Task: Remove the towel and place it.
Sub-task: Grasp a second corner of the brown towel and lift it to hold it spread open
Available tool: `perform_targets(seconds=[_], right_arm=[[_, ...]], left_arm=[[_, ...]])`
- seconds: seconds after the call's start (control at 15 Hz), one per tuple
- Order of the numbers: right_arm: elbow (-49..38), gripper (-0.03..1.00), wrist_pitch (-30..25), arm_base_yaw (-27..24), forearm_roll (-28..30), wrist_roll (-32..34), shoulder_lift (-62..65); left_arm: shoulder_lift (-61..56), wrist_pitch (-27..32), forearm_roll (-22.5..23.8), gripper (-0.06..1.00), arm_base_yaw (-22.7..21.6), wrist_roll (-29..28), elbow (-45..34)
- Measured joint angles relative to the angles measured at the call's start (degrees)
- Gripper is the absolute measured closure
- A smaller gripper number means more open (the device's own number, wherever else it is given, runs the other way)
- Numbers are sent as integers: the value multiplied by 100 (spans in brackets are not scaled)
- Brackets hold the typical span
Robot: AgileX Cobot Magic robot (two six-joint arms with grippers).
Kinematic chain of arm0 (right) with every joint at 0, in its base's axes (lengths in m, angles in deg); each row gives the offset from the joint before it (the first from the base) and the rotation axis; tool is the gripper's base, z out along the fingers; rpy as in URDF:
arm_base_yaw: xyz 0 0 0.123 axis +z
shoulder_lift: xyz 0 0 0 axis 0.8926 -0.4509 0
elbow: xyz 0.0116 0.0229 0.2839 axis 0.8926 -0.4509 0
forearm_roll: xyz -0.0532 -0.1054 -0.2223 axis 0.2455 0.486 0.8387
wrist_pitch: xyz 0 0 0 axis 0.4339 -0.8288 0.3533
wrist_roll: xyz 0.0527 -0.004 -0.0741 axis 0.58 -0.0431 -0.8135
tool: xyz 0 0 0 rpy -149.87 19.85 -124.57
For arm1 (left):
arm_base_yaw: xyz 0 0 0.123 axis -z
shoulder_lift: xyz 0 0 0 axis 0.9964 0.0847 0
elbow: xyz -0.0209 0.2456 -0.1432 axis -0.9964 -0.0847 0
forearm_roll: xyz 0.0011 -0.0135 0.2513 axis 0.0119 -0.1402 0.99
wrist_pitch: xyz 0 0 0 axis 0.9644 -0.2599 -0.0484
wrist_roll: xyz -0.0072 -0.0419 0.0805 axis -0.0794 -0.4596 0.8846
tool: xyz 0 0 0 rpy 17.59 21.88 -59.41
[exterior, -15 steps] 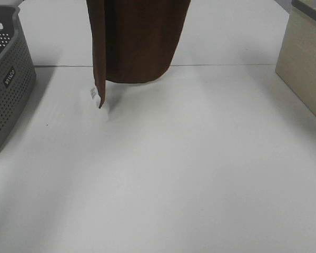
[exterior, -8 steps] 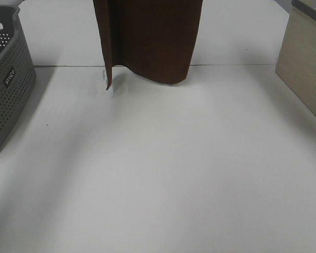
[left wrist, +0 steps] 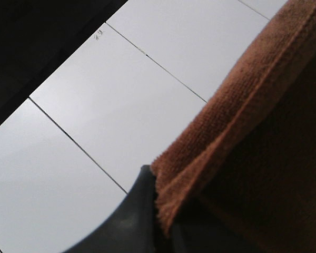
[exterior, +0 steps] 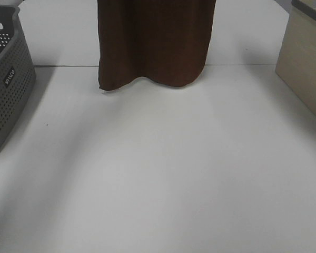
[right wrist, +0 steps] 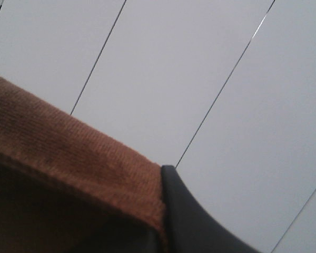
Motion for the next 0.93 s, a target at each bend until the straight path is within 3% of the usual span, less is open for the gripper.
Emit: perform_targets(seconds=[0.67, 0.93], right_arm=[[0, 96, 189, -120, -138, 0, -126], [0, 96, 441, -258, -138, 0, -155]], left_arm=[[676, 132, 281, 94, -183, -29, 928], [831, 138, 550, 94, -229, -367, 963]])
